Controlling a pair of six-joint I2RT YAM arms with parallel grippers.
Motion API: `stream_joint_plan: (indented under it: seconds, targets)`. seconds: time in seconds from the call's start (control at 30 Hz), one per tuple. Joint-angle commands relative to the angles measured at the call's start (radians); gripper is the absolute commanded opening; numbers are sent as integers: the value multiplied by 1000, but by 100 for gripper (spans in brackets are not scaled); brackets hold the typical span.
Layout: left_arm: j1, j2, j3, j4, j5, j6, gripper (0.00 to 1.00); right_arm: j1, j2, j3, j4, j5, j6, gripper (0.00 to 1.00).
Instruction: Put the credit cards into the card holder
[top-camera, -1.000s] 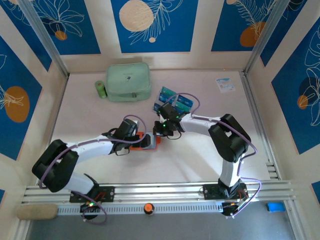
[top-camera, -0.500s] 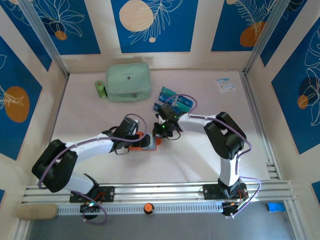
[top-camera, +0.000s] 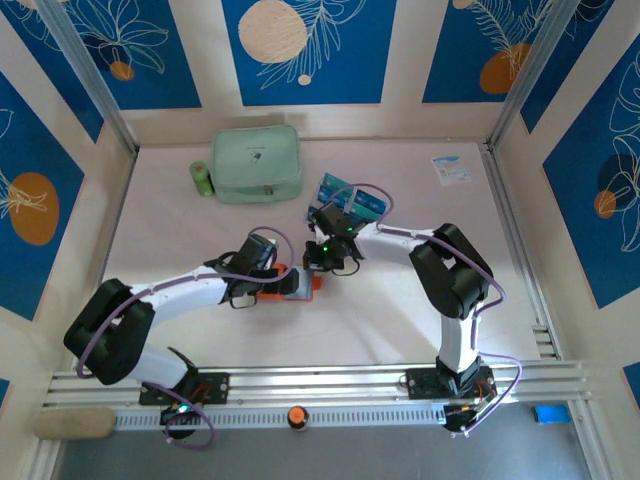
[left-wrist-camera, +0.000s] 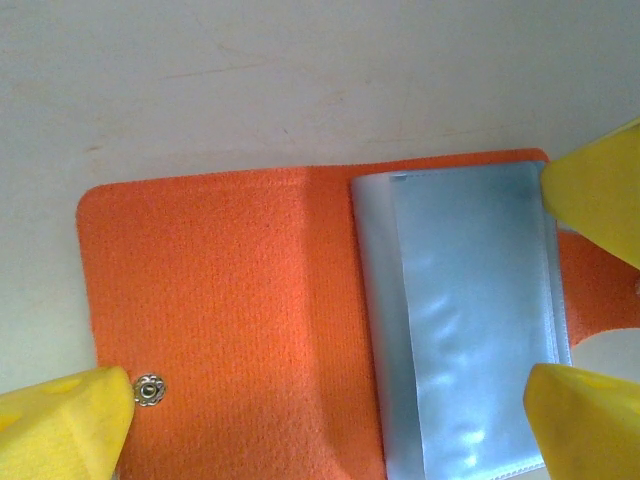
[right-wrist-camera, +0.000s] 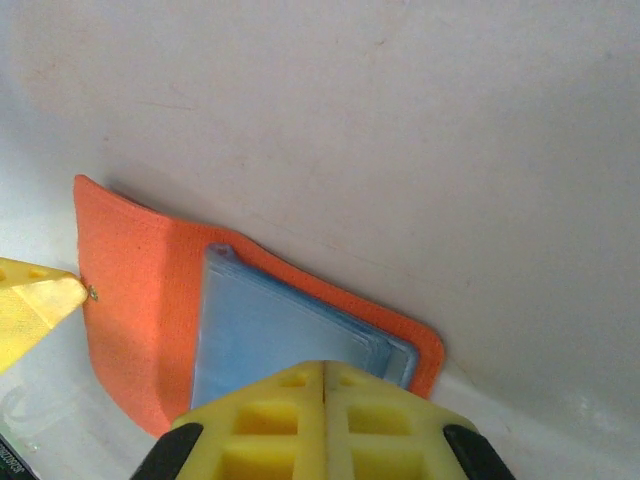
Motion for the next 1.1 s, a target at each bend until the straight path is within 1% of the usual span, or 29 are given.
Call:
stream_joint_plan:
  seconds: [0.0, 0.23, 0.63, 0.83, 0.9, 1.07]
  targets:
    - [8, 2, -12, 2, -13, 20, 100, -3, -13, 19, -32, -20, -16, 0]
    - [8, 6, -23, 13, -13, 19, 100, -2, 17, -4, -6, -34, -6, 0]
    - [9, 27, -36, 36, -8, 15, 100, 20, 87, 19, 27, -127, 15, 0]
    - [8, 38, -40, 21, -35, 12, 99, 20, 94, 13, 39, -138, 28, 0]
    - [8, 42, -46, 22, -41, 9, 95, 18, 93, 13, 39, -138, 28, 0]
    - [8, 47, -72, 56, -22, 4, 76, 14, 86, 14, 38, -141, 31, 0]
